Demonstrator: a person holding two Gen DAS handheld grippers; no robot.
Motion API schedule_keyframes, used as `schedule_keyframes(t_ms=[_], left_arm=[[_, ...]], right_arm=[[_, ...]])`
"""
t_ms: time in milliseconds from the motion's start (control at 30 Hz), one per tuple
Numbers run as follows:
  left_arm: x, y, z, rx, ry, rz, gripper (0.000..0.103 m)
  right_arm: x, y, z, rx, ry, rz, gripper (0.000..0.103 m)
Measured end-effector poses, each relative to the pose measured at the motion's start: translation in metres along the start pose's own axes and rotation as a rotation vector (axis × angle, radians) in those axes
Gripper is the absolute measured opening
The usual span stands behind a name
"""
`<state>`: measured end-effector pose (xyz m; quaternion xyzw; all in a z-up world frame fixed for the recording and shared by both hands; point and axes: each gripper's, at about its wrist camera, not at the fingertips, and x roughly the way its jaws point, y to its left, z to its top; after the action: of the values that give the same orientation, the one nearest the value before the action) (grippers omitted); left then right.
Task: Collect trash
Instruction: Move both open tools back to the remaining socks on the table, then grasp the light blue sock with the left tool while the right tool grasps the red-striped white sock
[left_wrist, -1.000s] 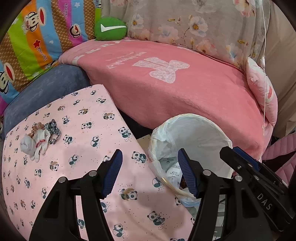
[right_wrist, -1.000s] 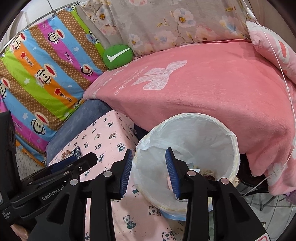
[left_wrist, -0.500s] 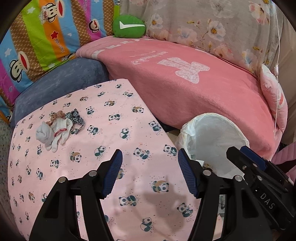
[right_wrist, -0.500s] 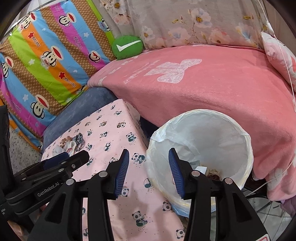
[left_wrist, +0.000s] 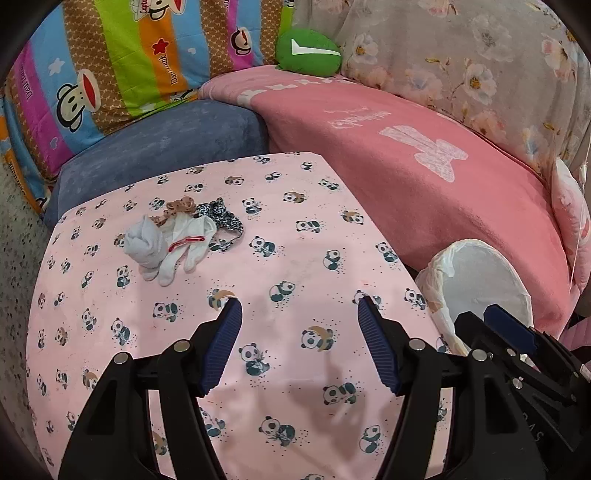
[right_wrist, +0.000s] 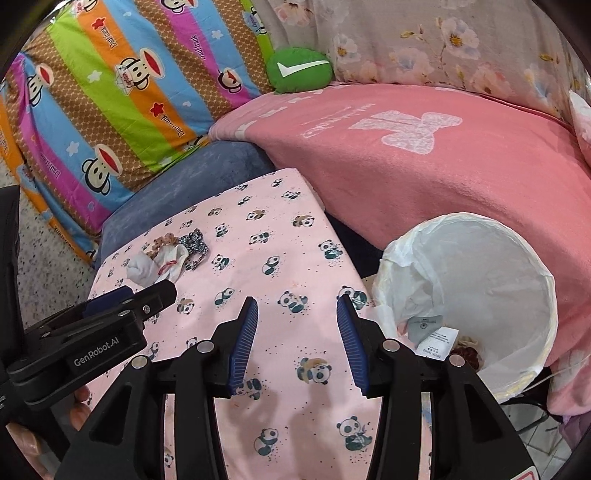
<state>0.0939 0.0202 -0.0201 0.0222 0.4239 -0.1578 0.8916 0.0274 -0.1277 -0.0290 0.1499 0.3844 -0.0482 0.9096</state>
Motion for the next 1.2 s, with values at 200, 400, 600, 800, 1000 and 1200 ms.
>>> schedule_keyframes(t_ms=[200, 400, 600, 800, 1000, 1200], left_arm=[[0.003, 0.035, -0.001, -0.047, 0.001, 0.029, 0.067], [0.011, 0.077, -0.001, -0.092, 0.005, 0.092, 0.076], [0.028, 0.122, 0.003, -0.138, 0.031, 0.156, 0.077], [0.05, 0.159, 0.013, -0.197, 0.061, 0.179, 0.08], [0.073, 0.176, 0.026, -0.218, 0.075, 0.17, 0.08], [0.093, 0.185, 0.04, -0.219, 0.075, 0.136, 0.079]], right_arm=[[0.015, 0.032, 0.0, -0.052, 0.026, 0.018, 0.049], [0.038, 0.062, 0.002, -0.084, 0.059, 0.047, 0.05], [0.067, 0.093, 0.008, -0.124, 0.092, 0.068, 0.05], [0.102, 0.123, 0.02, -0.161, 0.119, 0.102, 0.05], [0.139, 0.147, 0.035, -0.168, 0.146, 0.132, 0.05], [0.171, 0.169, 0.05, -0.176, 0.152, 0.142, 0.05]])
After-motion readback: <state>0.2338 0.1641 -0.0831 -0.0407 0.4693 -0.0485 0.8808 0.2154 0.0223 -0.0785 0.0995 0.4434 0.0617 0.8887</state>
